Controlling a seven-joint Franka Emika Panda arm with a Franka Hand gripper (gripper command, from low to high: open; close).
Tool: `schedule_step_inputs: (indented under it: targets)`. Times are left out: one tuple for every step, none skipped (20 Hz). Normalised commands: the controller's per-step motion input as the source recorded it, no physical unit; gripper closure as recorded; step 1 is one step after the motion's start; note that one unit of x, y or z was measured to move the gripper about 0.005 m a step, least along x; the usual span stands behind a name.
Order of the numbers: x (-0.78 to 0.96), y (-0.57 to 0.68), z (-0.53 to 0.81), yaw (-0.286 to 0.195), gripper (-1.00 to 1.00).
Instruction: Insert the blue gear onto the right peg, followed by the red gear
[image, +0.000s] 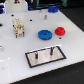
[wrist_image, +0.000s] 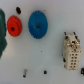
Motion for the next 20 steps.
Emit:
schedule_step_inputs:
  targets:
    - [-0.44, 0.33, -0.37, 0.0, -1.0]
    - [-0.45, 0.35, -0.37, 0.0, -1.0]
    - [-0.44, 0.36, -0.37, 0.0, -1.0]
    - [-0.45, 0.35, -0.37, 0.0, -1.0]
    - [-0.44, 0.36, -0.35, 0.0, -1.0]
    - [-0.44, 0.35, -0.37, 0.0, -1.0]
    - [-0.45, 0.29, -0.39, 0.0, -1.0]
    - [-0.42, 0.24, -0.41, 0.0, -1.0]
    - [-0.41, 0.26, -0.41, 0.0, -1.0]
    - [-0.4, 0.24, -0.41, 0.0, -1.0]
    - [-0.37, 0.21, -0.43, 0.0, -1.0]
    - [-0.34, 0.18, -0.44, 0.0, -1.0]
    - [-0.33, 0.18, -0.44, 0.0, -1.0]
    - [-0.28, 0.14, -0.46, 0.0, -1.0]
    - [-0.24, 0.08, -0.47, 0.0, -1.0]
    - [-0.21, 0.04, -0.48, 0.0, -1.0]
    - [-0.21, 0.04, -0.47, 0.0, -1.0]
    - [-0.2, 0.03, -0.47, 0.0, -1.0]
    - [-0.21, 0.02, -0.47, 0.0, -1.0]
    - [-0.21, 0.01, -0.48, 0.0, -1.0]
